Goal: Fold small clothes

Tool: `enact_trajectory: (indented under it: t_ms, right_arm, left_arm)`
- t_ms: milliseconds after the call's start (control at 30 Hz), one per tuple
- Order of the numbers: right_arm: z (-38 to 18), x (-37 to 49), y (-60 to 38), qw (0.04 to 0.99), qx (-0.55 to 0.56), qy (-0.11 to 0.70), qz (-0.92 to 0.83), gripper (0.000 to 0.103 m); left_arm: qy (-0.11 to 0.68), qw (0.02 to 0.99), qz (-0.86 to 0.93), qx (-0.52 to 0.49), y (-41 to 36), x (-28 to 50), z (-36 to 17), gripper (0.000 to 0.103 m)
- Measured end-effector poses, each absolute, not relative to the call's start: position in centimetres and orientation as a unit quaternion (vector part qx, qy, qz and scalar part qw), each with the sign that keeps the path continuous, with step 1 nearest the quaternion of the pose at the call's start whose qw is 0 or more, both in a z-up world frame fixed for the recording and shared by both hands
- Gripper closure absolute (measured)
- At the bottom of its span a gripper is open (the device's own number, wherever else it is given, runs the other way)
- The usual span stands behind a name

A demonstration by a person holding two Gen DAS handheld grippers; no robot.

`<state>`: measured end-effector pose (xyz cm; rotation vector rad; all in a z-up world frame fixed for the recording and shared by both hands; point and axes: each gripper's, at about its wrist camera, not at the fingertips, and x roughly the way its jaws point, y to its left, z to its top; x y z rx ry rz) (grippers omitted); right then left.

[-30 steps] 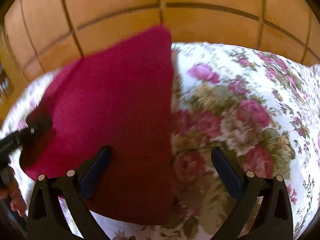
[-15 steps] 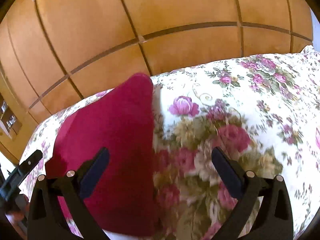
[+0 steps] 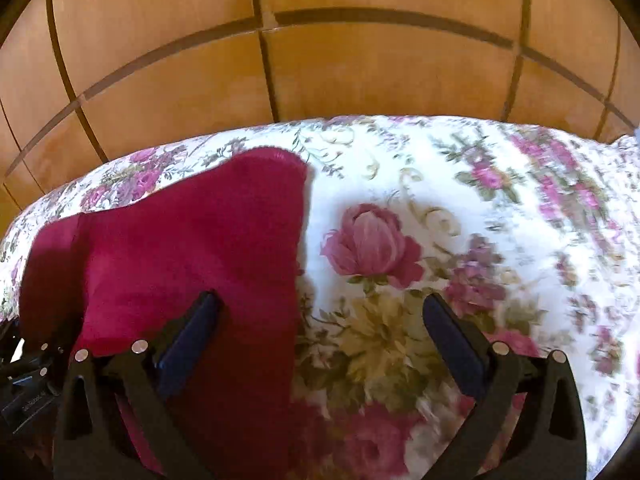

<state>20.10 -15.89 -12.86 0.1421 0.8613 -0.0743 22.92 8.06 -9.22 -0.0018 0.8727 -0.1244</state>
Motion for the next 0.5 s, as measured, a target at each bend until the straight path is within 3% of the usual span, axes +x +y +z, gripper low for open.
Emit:
enact_trajectory:
  t_ms: [233, 500]
  right_arm:
    - [-12.9, 19.4, -16.1, 0.912, 0.083, 0.402, -0.026, 0.002]
    - [-11.9, 17.7, -16.5, 0.914, 0.094, 0.393, -0.026, 0.002]
  left_arm:
    - [0.44, 0.888, -0.099, -0.088, 10.5, 23.6, -10.2, 0.015]
    - [0.404, 0.909, -0.072, -0.069, 10.8, 18.7, -8.4, 0.01]
